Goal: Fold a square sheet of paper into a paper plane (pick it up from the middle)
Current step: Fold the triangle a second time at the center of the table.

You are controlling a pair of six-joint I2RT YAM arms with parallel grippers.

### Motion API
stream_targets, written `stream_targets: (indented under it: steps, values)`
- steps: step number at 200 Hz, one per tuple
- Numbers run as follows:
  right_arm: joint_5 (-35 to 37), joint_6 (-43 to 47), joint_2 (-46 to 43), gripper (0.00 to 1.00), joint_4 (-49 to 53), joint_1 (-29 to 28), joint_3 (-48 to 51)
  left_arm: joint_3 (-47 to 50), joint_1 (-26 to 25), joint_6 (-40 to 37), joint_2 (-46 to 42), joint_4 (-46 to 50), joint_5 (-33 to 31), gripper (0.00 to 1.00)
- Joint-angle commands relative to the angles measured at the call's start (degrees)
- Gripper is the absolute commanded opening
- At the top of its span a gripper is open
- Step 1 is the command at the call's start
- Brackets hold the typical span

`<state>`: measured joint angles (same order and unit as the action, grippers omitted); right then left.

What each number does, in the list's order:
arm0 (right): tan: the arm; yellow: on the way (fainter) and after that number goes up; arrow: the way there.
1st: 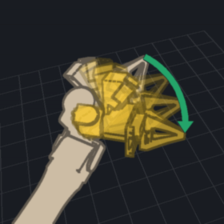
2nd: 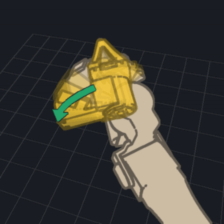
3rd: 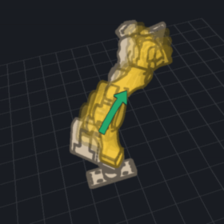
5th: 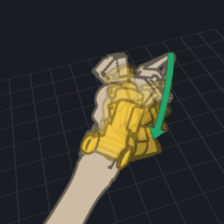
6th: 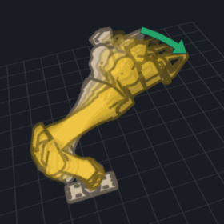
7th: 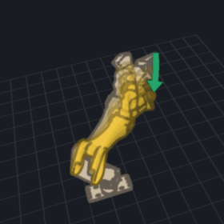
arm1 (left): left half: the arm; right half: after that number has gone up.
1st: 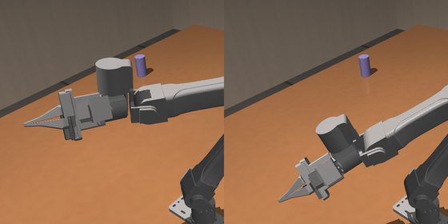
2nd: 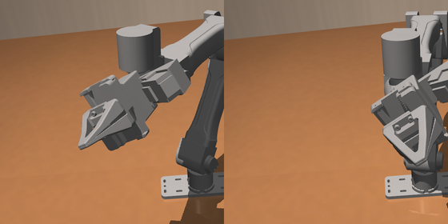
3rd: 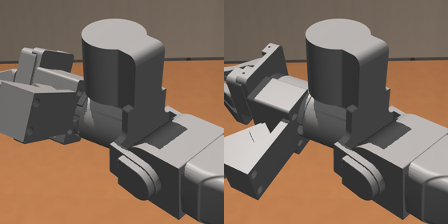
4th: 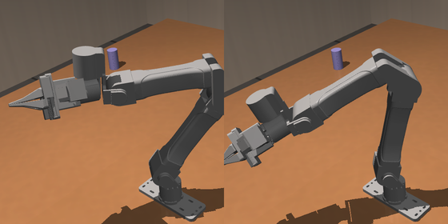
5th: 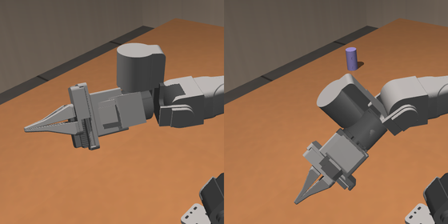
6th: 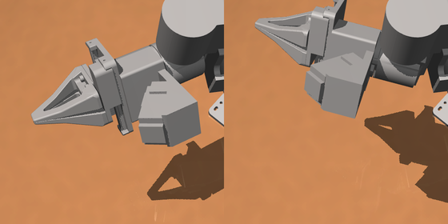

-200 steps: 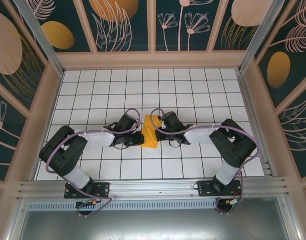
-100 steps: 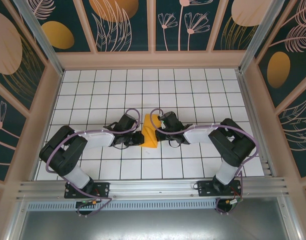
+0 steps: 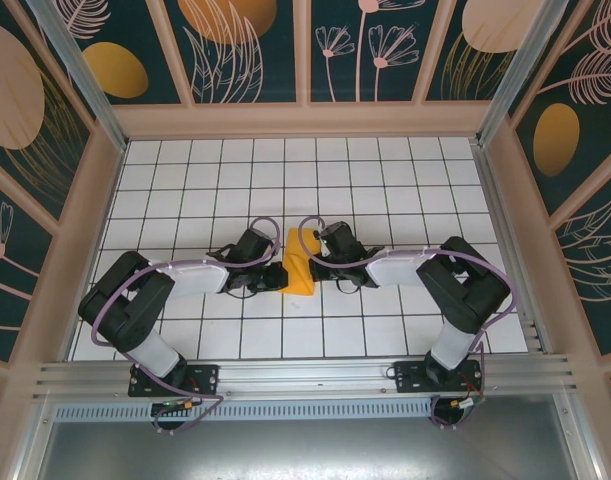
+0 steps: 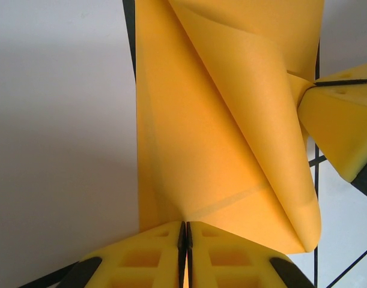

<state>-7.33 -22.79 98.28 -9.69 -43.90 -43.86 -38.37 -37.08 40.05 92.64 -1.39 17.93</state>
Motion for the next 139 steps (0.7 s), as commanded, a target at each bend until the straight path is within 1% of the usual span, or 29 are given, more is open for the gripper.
stream_targets:
  steps: [1,41,93,139]
  values:
    - [0.6,0.9,-0.4,0.00,0.9,0.4,-1.6,-0.3,0.1,-1.0,1.5,2.0,-1.0,0.15]
    - [0.0,0.7,-0.6,0.00,0.8,0.4,-1.6,-0.4,0.1,-1.1,1.6,2.1,-1.0,0.14]
    - [-1.9,0.6,-5.5,0.00,-0.7,0.4,-0.1,-0.3,0.1,-1.1,1.6,2.1,-1.0,0.14]
    - [-1.7,0.7,-1.9,0.00,0.9,0.5,-1.6,-0.3,0.1,-1.1,1.5,2.1,-1.0,0.15]
